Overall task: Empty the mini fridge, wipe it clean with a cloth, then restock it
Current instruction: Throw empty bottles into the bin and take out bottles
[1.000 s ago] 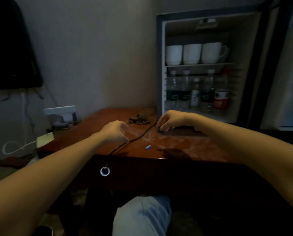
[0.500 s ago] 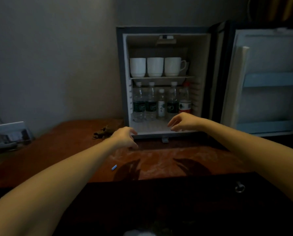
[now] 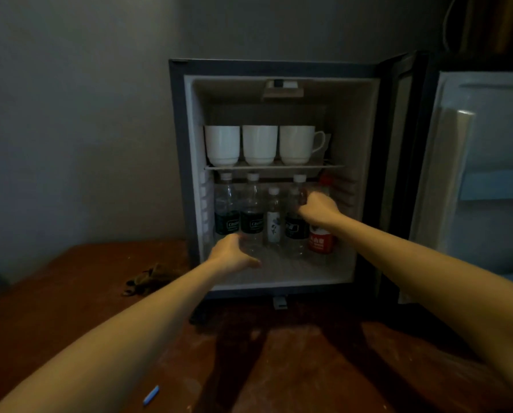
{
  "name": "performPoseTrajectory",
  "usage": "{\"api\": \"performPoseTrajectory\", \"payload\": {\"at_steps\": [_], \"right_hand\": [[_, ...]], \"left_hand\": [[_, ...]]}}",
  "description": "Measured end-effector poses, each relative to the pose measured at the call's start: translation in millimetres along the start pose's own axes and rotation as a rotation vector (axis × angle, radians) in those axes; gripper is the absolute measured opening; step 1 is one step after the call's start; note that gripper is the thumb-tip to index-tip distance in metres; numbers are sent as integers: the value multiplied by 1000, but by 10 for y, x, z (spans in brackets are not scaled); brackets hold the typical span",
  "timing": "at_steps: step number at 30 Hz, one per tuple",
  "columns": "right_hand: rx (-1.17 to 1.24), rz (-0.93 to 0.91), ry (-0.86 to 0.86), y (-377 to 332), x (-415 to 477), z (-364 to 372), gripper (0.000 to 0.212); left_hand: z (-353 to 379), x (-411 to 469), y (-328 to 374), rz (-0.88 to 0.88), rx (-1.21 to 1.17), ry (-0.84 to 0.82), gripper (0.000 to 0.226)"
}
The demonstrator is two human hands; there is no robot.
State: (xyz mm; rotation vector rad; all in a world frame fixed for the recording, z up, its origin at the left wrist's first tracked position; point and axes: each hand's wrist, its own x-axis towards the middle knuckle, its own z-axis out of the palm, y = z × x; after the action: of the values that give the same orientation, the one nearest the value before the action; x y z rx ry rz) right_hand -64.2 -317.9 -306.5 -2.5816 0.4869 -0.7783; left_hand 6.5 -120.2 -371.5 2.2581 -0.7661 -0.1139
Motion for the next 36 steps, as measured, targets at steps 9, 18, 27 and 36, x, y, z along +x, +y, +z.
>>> {"api": "performPoseTrajectory", "payload": {"at_steps": [9,18,27,36], "right_hand": [[-258,-14,99,55,612,232,72],[-54,-88,130,80,696,250,45],[135,-174,141,101,565,172,35],[494,-189,-43,-105,400,139,36]], "left_hand": [[167,572,21,15,14,-27,73],[184,697,25,51,6,-5,68],[254,614,151,41,-85,16,89],[293,598,295,42,-152,153,94]]}}
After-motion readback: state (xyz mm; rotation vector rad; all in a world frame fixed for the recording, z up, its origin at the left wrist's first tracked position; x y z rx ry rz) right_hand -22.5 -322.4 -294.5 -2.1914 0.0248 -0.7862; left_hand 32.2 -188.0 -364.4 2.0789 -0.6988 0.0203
